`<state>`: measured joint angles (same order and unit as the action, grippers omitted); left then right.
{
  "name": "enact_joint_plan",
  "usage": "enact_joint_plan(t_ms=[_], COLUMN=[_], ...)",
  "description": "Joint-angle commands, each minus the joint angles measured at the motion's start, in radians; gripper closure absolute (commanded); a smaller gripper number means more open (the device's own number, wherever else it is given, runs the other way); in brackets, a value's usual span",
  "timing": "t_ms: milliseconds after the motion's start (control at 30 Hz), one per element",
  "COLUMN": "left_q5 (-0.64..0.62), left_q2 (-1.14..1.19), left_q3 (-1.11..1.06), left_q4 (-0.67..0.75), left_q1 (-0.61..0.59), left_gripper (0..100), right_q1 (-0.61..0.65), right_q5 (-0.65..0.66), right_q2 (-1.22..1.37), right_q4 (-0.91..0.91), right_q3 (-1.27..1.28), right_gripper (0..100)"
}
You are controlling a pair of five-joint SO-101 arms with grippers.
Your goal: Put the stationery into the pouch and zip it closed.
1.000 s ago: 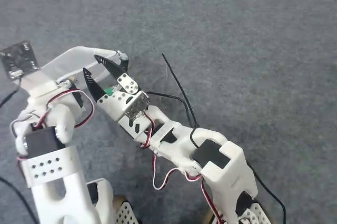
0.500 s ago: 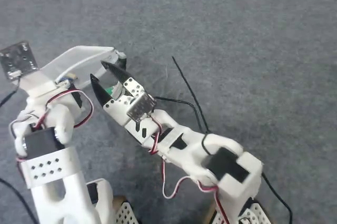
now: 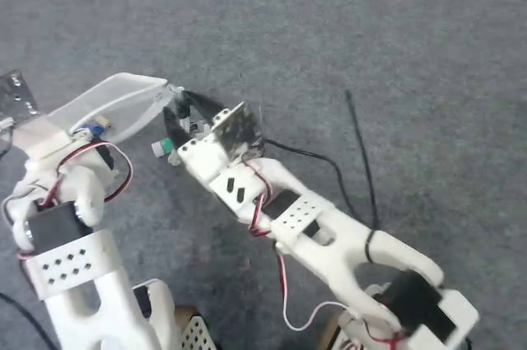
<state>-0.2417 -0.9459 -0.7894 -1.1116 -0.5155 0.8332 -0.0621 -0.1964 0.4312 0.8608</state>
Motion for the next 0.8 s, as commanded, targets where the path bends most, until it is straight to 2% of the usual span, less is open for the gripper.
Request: enact_joint_plan(t_ms=[0,233,400,567,767], left_q5=[0.003,0.003,-0.025,-0.032,-0.032], left_q2=[-0.002,0.000,0.000,0.000,0.000], left_q3=[0.065,0.068,0.070,0.068,0.068], left_q4=[0.026,0.041,0.046,0.068,0.068], left_q1=[-0.074,-0.180,-0.236,-0.288,-0.284], left_gripper=[99,99,99,99,99], right_q1=[-0.036,-0.051,-0.051,-0.048,-0.048], right_q5=[-0.072,-0.249,-0.350,-0.420,-0.488], right_q2=[-0.113,-0.021,0.163,0.349,0.527], right_q4=[-0.220,-0.736,-0.984,-1.098,-1.110], right_q3=[-0.094,-0.404,-0.646,-0.824,-0.973], right_gripper=[87.5,87.6,87.2,87.1,87.1])
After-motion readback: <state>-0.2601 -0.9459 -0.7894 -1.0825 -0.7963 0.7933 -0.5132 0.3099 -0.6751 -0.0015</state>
